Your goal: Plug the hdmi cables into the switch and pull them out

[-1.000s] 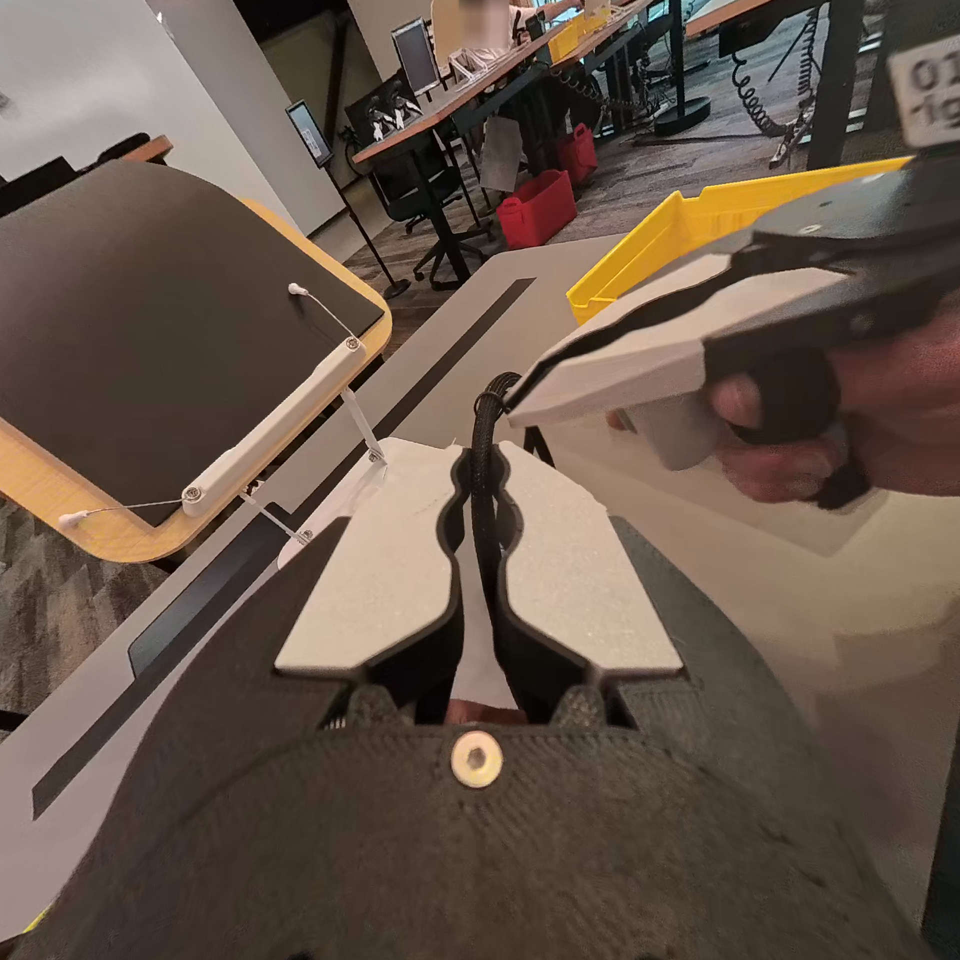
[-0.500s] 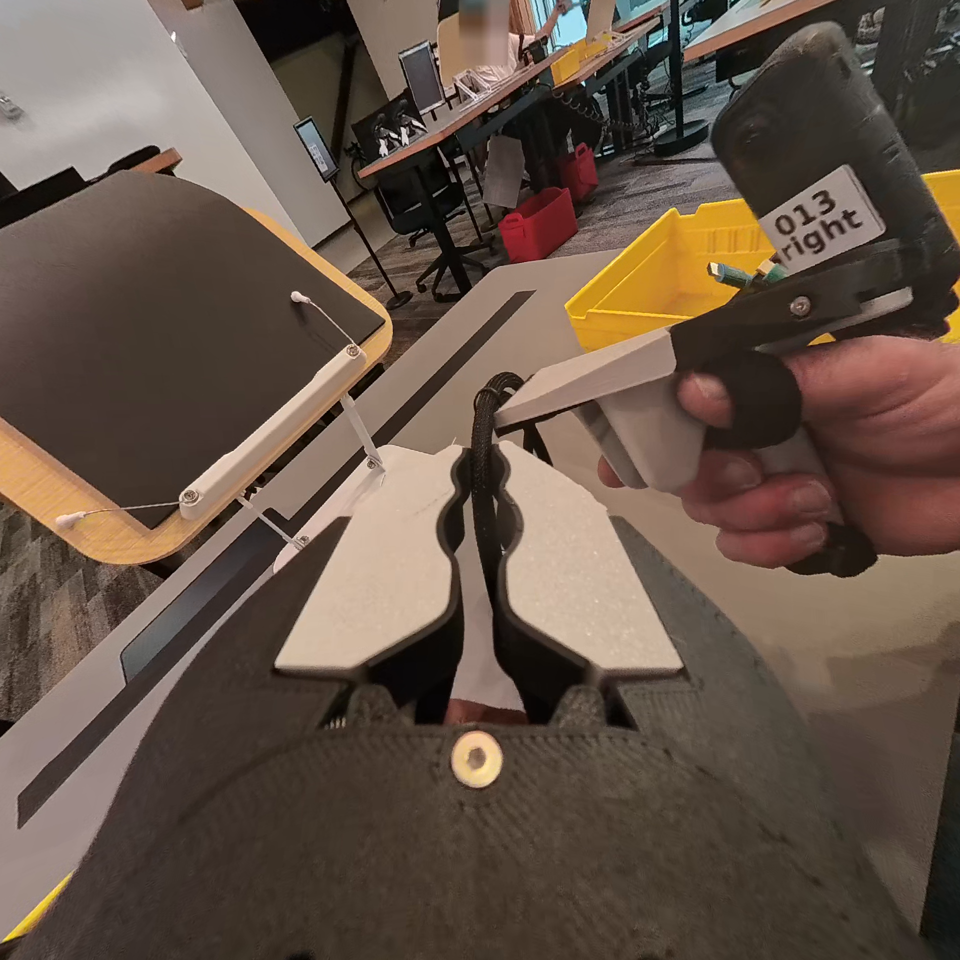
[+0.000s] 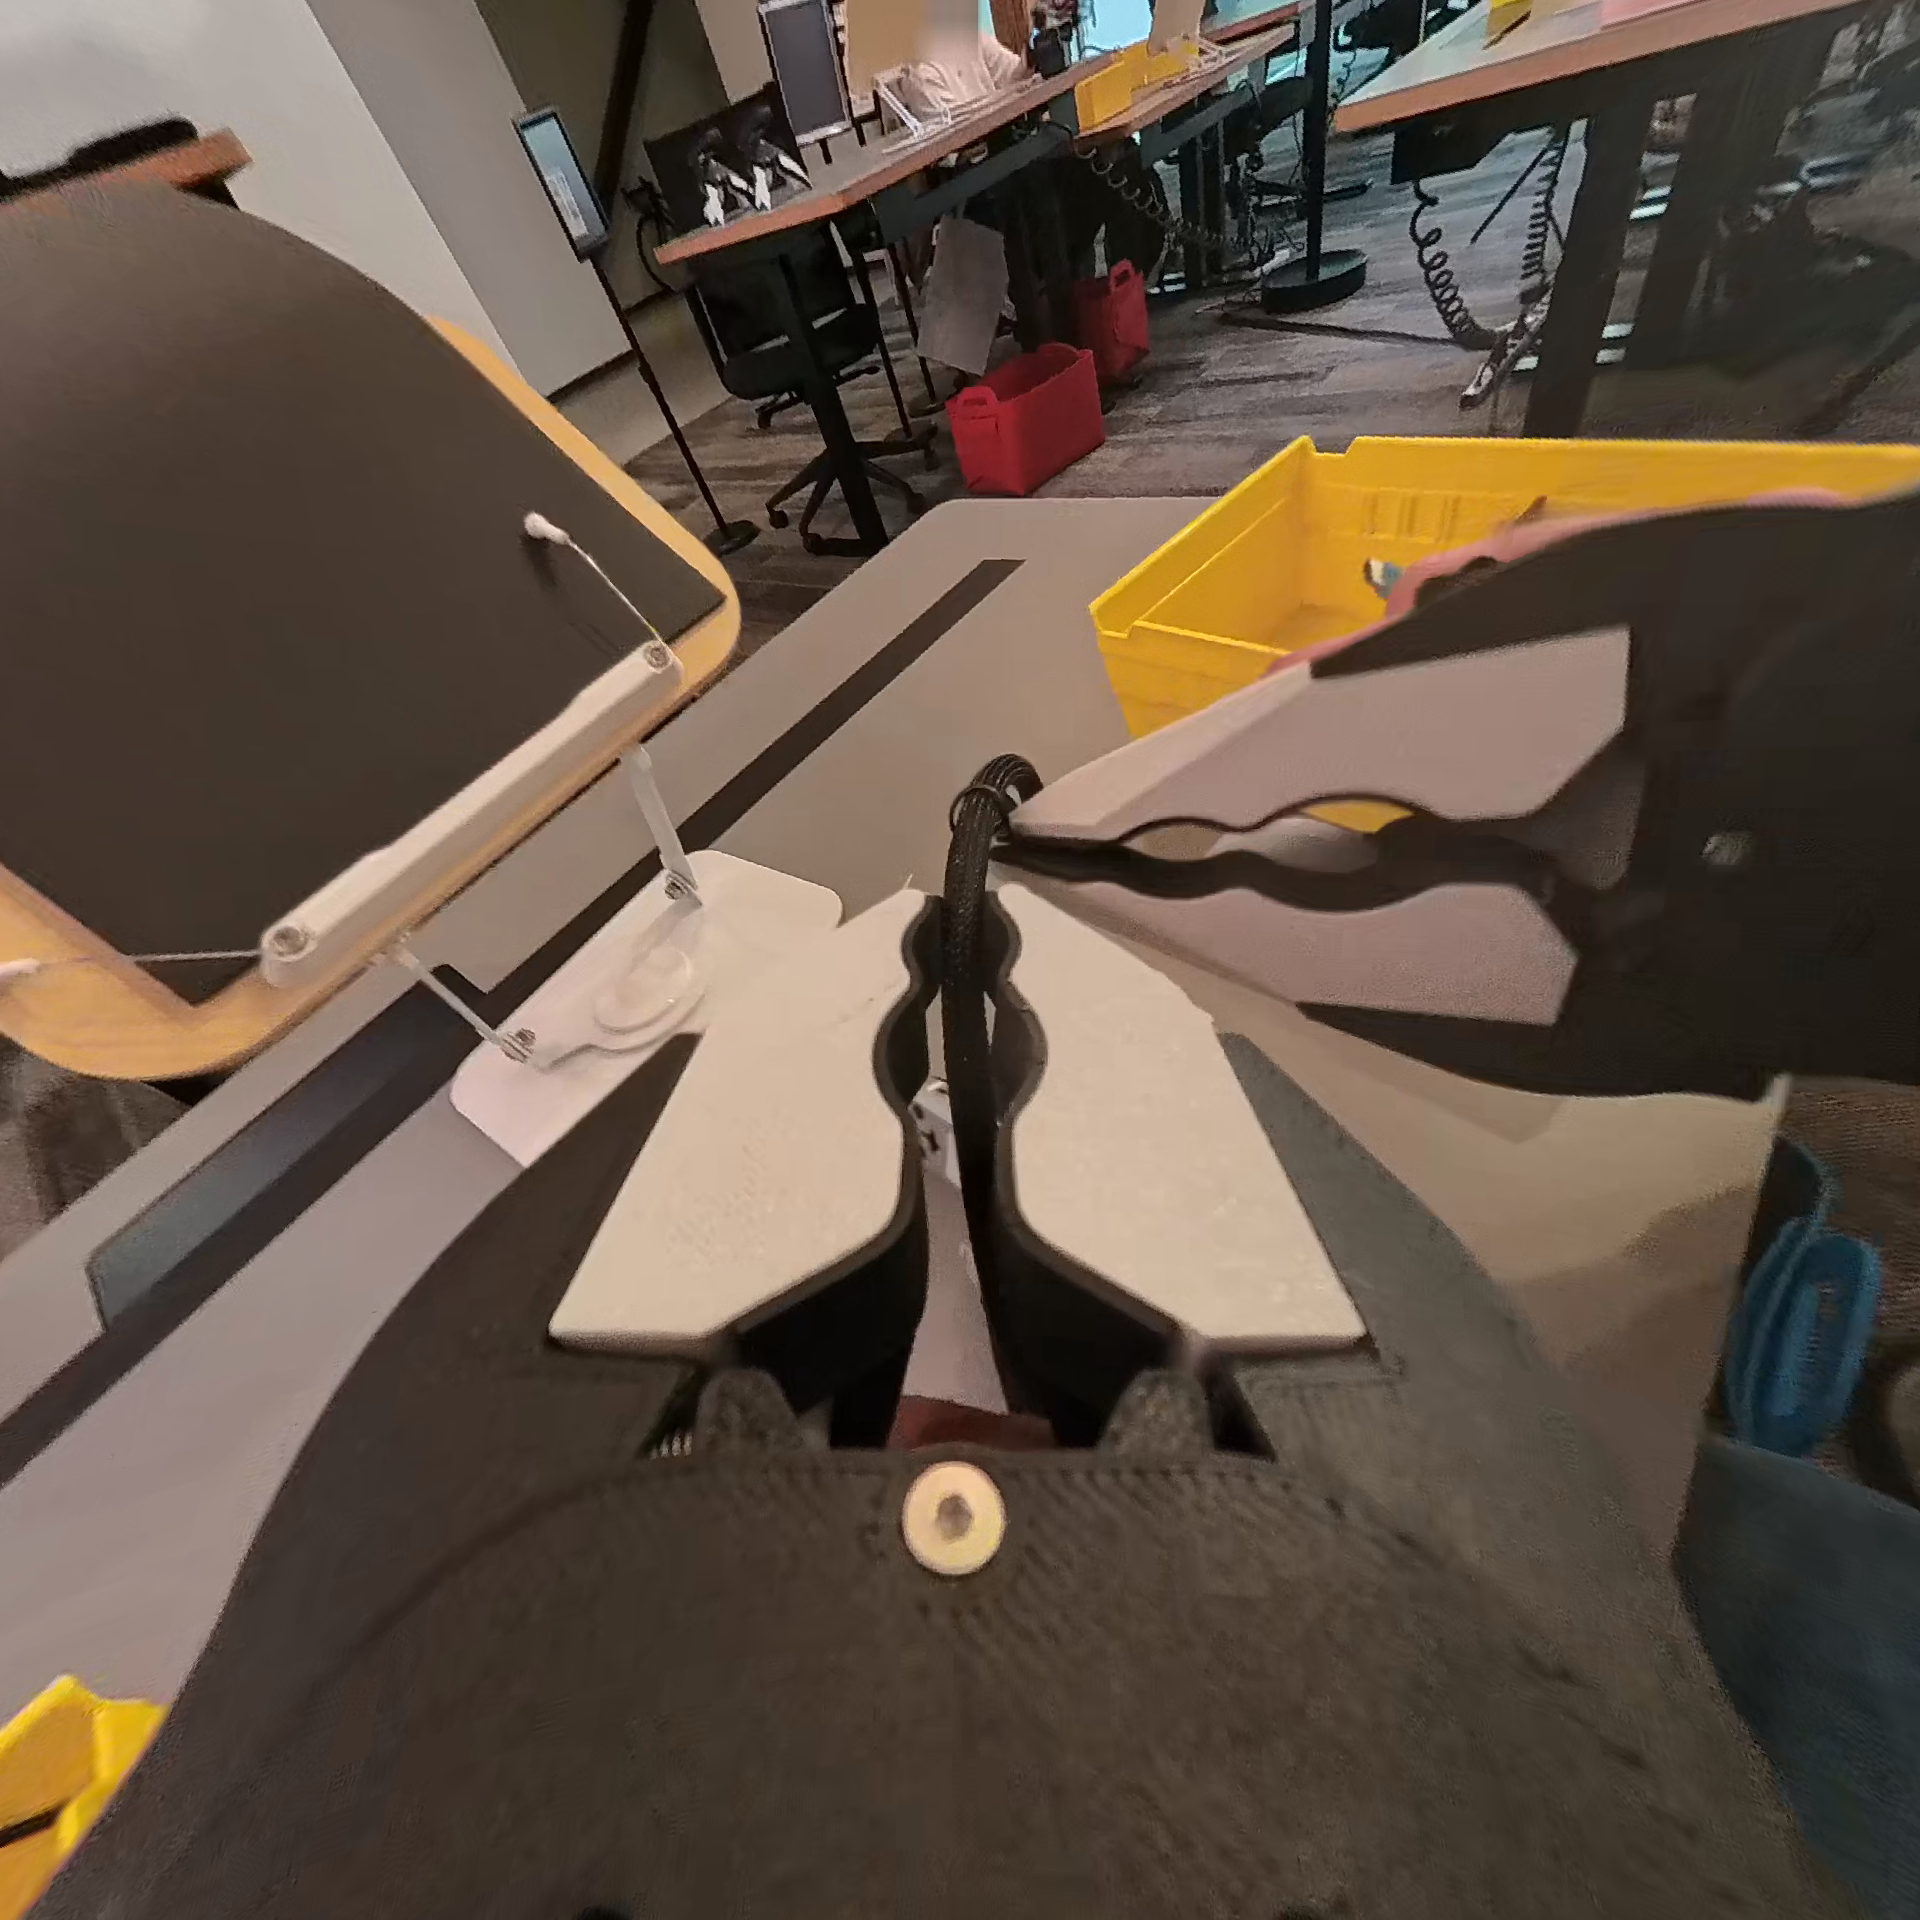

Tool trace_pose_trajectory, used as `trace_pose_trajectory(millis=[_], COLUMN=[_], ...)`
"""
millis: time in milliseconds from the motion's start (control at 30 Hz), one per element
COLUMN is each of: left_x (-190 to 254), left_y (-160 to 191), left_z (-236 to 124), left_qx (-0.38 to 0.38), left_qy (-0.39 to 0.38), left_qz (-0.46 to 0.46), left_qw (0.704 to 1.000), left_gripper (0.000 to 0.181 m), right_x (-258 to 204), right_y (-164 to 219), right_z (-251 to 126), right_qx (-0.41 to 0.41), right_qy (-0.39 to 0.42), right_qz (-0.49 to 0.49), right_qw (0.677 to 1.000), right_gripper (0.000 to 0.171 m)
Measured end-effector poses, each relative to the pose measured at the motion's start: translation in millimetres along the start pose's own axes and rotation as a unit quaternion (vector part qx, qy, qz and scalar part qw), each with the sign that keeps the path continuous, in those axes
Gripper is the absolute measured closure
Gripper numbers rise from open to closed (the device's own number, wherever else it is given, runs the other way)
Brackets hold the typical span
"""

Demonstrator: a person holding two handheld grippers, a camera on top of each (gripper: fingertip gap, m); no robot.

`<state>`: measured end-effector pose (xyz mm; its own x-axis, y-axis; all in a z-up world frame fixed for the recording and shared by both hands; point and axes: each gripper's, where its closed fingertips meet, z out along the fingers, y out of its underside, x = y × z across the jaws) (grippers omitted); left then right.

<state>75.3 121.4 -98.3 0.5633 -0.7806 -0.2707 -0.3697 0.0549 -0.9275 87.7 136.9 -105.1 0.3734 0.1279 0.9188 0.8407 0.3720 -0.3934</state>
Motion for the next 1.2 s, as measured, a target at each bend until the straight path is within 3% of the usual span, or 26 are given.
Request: trace_pose_trajectory(millis=[100, 200, 333, 433, 700, 967, 1033, 1133, 1200], left_x=[0.7, 0.9, -3.6, -7.7, -19.8, -18.7, -12.3, -1.3, -2.9], left_y=[0.6, 3.8, 2.9, 3.8, 12.7, 19.7, 21.0, 22.0, 24.3], left_z=[-3.2, -2.7, -1.7, -2.7, -10.3, -21.8, -24.0, -27.7, -27.7], left_qx=[-0.004, -0.004, 0.000, 0.004, 0.003, 0.014, 0.012, 0.008, -0.001], left_qy=[0.023, 0.029, 0.014, 0.019, 0.061, 0.140, 0.161, 0.187, 0.182], left_qz=[-0.037, -0.044, -0.029, -0.032, -0.030, -0.042, -0.030, -0.007, -0.001], left_qw=[0.999, 0.999, 0.999, 0.999, 0.998, 0.989, 0.986, 0.982, 0.983], left_gripper=[0.175, 0.175, 0.175, 0.175, 0.175, 0.175, 0.175, 0.175, 0.175], right_x=[-2.4, -3.0, 0.1, 1.4, 27.1, -11.1, -20.8, -36.2, -40.1], right_y=[-2.0, -1.9, -4.3, -4.3, 21.3, 6.1, 8.7, 6.9, 6.9], right_z=[-1.8, -2.2, -4.9, -10.6, -13.5, 2.1, 11.0, 17.4, 18.4], right_qx=[0.013, 0.019, 0.028, 0.036, 0.053, 0.067, 0.050, 0.041, 0.030], right_qy=[0.000, -0.012, -0.015, -0.039, -0.076, -0.214, -0.217, -0.241, -0.253], right_qz=[-0.067, -0.069, 0.002, 0.089, 0.304, 0.343, 0.319, 0.301, 0.295], right_qw=[0.998, 0.997, 0.999, 0.995, 0.948, 0.912, 0.921, 0.922, 0.921], right_gripper=[0.171, 0.171, 0.169, 0.158, 0.140, 0.124, 0.126, 0.170, 0.171])
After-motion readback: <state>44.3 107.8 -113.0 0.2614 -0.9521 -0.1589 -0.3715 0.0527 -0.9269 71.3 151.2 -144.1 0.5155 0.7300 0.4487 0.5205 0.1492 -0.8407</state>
